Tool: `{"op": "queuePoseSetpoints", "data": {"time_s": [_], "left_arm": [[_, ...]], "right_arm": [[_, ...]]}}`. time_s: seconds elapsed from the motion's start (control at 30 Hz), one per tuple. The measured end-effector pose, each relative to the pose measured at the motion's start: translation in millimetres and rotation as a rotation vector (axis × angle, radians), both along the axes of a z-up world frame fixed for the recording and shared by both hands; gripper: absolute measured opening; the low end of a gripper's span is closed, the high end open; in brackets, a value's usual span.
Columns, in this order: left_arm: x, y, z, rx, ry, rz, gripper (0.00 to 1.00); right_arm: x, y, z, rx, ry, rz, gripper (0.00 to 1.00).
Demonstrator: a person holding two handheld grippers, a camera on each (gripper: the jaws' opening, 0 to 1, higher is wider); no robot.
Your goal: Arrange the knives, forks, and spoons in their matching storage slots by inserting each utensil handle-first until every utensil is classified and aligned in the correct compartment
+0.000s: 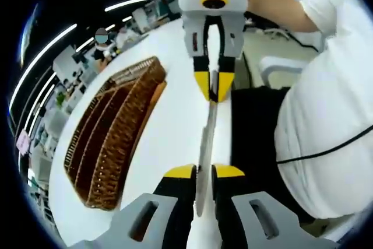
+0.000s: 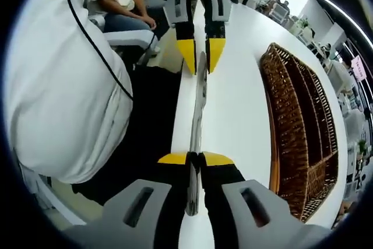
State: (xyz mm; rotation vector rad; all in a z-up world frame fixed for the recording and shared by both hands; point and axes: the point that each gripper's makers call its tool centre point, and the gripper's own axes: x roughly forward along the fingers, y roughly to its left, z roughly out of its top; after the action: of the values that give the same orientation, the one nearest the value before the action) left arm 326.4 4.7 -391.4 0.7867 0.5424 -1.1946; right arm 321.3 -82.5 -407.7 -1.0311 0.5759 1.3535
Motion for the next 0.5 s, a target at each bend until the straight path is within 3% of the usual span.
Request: {"op": "queuePoseSetpoints", "data": {"time_s": [0.23, 0.5], "left_arm": [[-2.6, -0.6, -2.8, 0.065, 0.065, -0.04, 0.04], [-5.4, -3.0, -13.8, 0.135, 0.071, -0.078, 0.04]], "right_arm": [[-1.2, 0.9, -0.9, -0.008, -0.028, 0.023, 0.05], [0.6, 0.5, -0.5, -0.002, -0.02, 0.007, 0.04]]}}
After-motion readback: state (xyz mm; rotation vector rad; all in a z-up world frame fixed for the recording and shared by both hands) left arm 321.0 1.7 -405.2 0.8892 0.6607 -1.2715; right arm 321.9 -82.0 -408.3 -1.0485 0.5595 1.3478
